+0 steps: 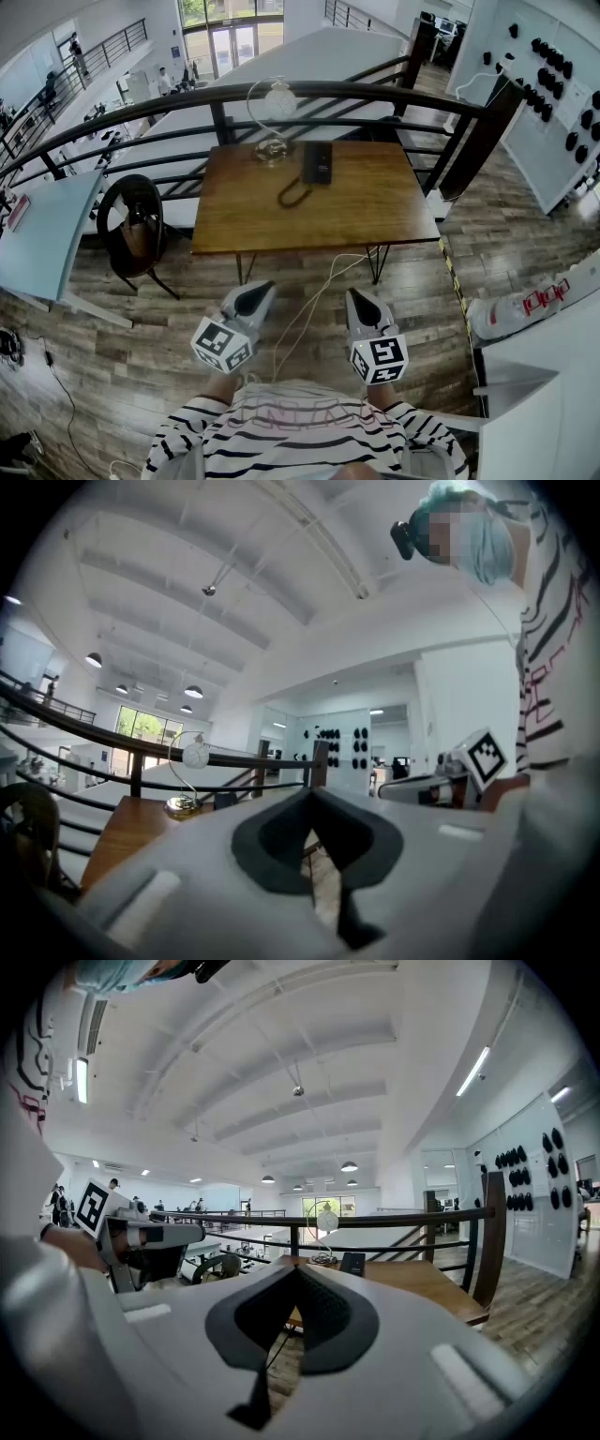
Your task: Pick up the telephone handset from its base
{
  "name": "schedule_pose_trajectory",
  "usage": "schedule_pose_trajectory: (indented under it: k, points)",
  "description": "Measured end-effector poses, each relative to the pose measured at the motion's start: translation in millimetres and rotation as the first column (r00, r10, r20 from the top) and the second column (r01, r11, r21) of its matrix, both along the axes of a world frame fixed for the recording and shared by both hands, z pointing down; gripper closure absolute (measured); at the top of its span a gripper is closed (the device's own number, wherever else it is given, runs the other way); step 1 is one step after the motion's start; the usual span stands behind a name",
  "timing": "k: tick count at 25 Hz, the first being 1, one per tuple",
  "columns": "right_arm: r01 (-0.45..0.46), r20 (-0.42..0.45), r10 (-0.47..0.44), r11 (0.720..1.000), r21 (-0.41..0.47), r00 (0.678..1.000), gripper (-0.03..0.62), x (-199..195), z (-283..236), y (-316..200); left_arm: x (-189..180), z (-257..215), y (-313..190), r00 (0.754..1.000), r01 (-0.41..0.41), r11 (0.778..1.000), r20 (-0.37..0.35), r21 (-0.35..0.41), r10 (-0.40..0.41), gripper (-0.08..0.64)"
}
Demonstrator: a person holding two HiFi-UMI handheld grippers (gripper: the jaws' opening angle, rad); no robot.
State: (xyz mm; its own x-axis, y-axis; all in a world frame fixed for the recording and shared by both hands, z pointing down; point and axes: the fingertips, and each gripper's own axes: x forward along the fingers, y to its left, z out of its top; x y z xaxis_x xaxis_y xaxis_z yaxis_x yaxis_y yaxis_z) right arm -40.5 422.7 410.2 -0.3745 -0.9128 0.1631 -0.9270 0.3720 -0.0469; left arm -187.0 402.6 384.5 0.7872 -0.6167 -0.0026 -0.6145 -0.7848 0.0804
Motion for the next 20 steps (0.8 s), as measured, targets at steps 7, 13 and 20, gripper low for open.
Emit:
schedule_pose_trajectory:
  k: [7, 13, 20]
  points:
    - [0.048, -0.022, -0.046, 0.997, 0.061, 0.999, 0.589, 23, -5, -4, 32, 2, -4, 0.999, 0.025, 0.999, -0.028, 0.03, -0.024, 0.555]
    - [0.065, -0.026, -0.063, 0.994, 0.088, 0.998, 0.492, 32, -5, -9, 53, 9, -2, 0.999, 0.022, 1.0, -0.03, 0.021, -0.022, 0.404]
    - [0.058, 0.0, -0.058, 0.996, 0.074, 0.998, 0.43, 28, 0, -36, 46, 21, -31, 0.998, 0.016, 1.0, -0.053, -0.02, -0.017, 0.41]
